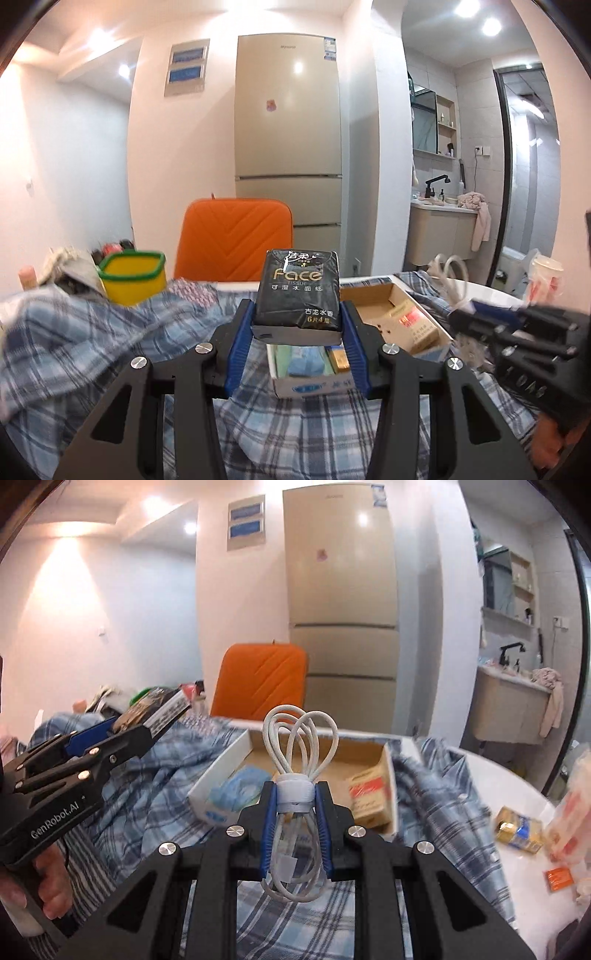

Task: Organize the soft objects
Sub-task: 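Lift the cable with the right gripper while the left carries the Face pack over the box, then release the Face pack into the box with the left gripper while the right drops the cable in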

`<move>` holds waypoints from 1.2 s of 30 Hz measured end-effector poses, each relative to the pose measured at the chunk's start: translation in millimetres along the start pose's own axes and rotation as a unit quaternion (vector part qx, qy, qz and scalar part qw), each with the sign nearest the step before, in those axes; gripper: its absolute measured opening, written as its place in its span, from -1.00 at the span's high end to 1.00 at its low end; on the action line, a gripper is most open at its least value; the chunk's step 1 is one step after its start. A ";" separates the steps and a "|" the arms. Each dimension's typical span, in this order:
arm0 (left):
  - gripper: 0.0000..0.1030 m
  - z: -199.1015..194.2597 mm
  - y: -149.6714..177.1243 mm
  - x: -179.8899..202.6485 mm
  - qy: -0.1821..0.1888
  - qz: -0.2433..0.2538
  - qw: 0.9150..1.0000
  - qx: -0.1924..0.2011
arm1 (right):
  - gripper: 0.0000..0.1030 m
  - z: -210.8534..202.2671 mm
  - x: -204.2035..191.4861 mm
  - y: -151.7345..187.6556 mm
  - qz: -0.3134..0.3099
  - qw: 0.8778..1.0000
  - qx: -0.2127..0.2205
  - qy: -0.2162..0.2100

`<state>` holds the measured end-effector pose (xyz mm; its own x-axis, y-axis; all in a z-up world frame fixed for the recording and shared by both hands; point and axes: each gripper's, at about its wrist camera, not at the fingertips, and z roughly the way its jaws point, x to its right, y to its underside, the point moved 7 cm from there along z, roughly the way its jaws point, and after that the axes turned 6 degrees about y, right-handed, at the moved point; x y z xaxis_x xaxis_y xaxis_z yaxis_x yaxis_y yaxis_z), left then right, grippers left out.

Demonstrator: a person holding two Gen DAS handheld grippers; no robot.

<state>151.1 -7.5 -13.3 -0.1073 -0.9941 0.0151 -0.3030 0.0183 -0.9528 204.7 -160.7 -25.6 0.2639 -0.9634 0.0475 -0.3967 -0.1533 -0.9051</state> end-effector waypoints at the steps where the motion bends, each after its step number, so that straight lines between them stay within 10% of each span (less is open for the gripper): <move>1: 0.12 -0.2 -4.7 1.6 -0.008 0.012 1.000 0.007 | 0.57 -3.2 1.1 -8.2 -0.002 1.000 0.010 0.006; 16: 0.12 24.3 -84.0 -4.4 -0.008 -0.014 0.997 0.071 | 0.57 18.7 21.9 -108.0 0.025 0.998 0.060 0.027; 36: 0.12 138.2 25.1 14.5 0.021 0.011 0.990 -0.136 | 0.57 151.4 49.6 12.2 0.016 0.984 -0.166 0.062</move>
<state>272.7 -36.2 -78.9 -0.1547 -0.9879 0.0127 -0.5433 0.0743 -0.8362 346.1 -177.0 -98.2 0.1453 -0.9852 0.0910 -0.6740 -0.1659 -0.7198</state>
